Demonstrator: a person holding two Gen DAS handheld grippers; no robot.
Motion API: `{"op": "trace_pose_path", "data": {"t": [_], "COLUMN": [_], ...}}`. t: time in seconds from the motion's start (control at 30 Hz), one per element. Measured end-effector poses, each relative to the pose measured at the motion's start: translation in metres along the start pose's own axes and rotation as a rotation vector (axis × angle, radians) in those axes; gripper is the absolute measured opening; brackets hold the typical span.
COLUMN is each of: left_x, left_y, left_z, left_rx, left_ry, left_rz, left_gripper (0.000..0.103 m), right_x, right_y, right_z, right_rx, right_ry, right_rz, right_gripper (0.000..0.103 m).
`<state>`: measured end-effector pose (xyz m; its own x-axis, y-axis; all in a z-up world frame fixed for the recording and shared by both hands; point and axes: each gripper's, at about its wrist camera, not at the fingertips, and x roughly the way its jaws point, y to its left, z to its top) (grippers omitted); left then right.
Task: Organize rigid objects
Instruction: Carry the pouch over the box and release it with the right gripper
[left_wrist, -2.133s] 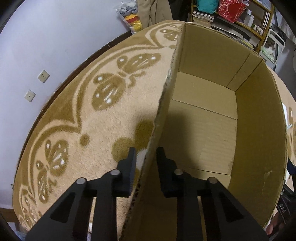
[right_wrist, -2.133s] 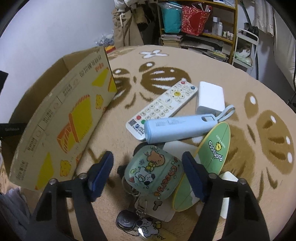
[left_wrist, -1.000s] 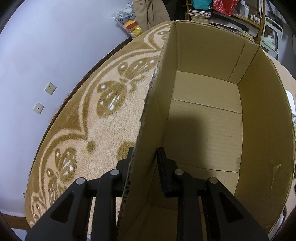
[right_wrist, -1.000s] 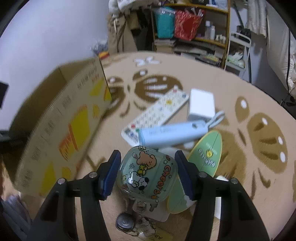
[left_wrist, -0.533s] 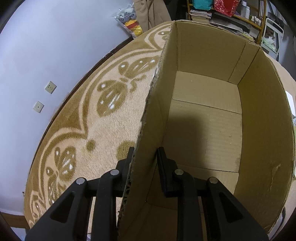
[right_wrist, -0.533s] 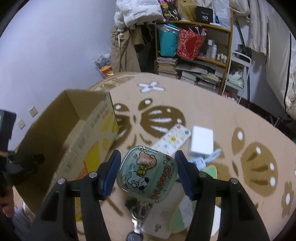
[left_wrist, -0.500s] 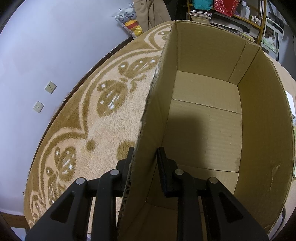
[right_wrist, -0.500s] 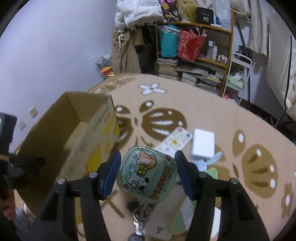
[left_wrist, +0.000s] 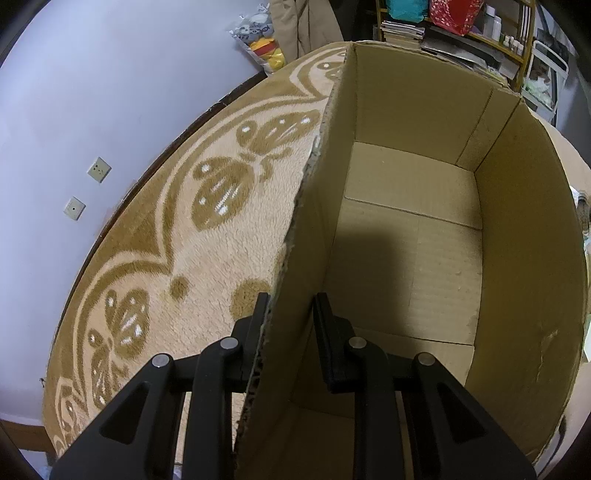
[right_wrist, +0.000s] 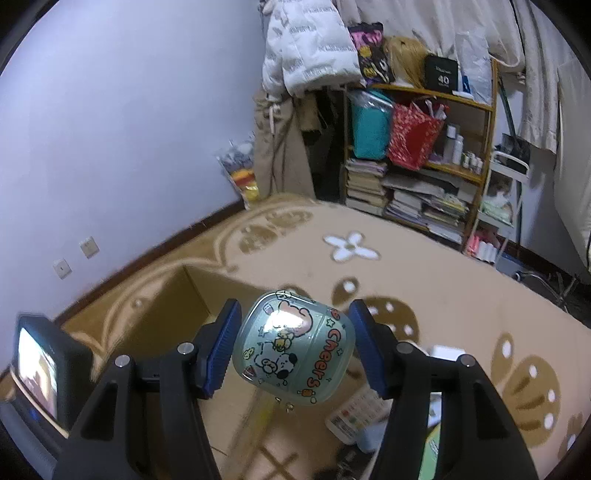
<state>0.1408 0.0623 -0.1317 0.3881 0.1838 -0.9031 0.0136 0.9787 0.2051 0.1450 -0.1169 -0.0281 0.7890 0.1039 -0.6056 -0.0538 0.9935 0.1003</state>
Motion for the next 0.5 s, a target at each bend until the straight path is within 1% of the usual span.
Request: {"op": "trace_pose_path", "data": {"t": [0.17, 0.23, 0.33, 0.5], "left_x": [0.002, 0.002, 0.003, 0.004], "left_y": [0.001, 0.002, 0.003, 0.004], "left_z": [0.001, 0.001, 0.001, 0.001], "left_rx": [-0.007, -0.011, -0.015, -0.021], "left_ry": [0.002, 0.003, 0.005, 0.007], "left_rz": [-0.007, -0.012, -0.017, -0.023], "left_gripper": [0.022, 0.022, 0.022, 0.022], "right_x": [0.004, 0.008, 0.016, 0.034], "right_y": [0.018, 0.022, 0.027, 0.025], "right_z": [0.012, 0.011, 0.007, -0.007], "right_rx": [-0.018, -0.014, -0.004, 0.042], "right_ry": [-0.013, -0.007, 0.016, 0.087], "right_rz": [0.034, 0.048, 0.059, 0.087], "right_gripper": [0.064, 0.064, 0.064, 0.064]}}
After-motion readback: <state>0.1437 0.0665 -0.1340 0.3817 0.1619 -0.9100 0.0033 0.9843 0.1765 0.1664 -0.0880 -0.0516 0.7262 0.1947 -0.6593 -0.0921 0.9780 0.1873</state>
